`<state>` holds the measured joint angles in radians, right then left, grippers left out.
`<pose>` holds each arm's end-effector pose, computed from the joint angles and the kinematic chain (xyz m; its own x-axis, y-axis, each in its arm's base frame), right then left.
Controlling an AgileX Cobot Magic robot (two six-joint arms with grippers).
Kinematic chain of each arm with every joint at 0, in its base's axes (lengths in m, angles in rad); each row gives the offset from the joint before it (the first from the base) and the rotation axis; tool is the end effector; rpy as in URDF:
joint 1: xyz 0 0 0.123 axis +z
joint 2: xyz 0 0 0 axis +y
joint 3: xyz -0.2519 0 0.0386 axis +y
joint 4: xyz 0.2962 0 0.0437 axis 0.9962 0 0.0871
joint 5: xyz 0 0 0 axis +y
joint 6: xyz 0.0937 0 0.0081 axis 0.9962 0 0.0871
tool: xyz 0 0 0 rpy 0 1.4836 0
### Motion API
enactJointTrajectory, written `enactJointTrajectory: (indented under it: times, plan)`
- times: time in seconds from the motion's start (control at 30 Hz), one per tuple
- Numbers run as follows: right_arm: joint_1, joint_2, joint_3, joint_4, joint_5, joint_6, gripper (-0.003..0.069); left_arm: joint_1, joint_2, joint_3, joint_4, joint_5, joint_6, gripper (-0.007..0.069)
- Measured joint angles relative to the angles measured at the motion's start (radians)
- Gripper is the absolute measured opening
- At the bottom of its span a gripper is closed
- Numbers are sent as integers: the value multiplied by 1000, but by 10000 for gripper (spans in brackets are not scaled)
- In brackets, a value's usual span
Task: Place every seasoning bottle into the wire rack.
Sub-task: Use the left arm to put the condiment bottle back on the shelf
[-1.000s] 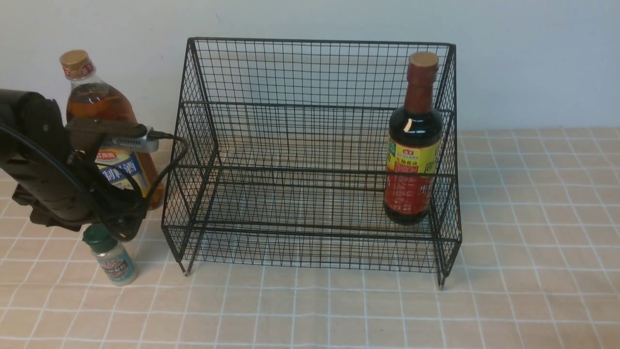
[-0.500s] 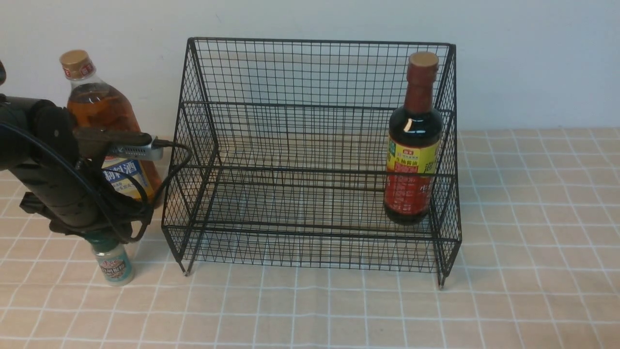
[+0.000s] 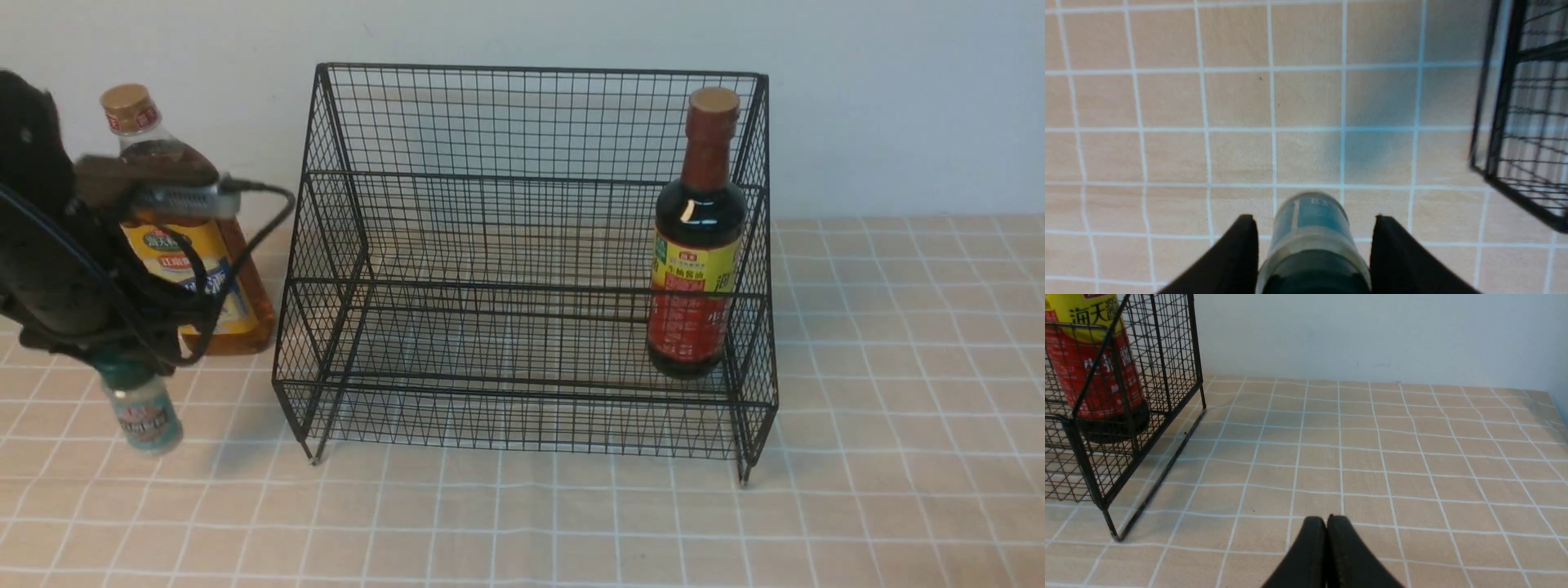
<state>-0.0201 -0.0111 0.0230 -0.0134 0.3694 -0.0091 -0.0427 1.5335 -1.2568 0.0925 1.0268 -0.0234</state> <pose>0.1343 -0.0032 0.1716 -0.2903 -0.0158 -0.9568 0.0185 0.9996 -0.0221 0.3587 -0.0079 0.2494 -0.9357 0.0645 -0.3470 0.0380 0.9959 0.0826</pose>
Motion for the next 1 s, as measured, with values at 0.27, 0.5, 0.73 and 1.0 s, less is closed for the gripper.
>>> enactJointTrajectory:
  times: [0.27,0.5,0.73,1.0]
  plan:
    - [0,0,0,0,0,0,-13,-173,-135,-95,-35,-5,-2,318]
    - [0,0,0,0,0,0,-13,-351,-43,-96,-28,-142,-98,318]
    - [0,0,0,0,0,0,-13,-367,102,-96,30,-168,-169,318]
    - [0,0,0,0,0,0,-13,-368,211,-96,38,-159,-174,318]
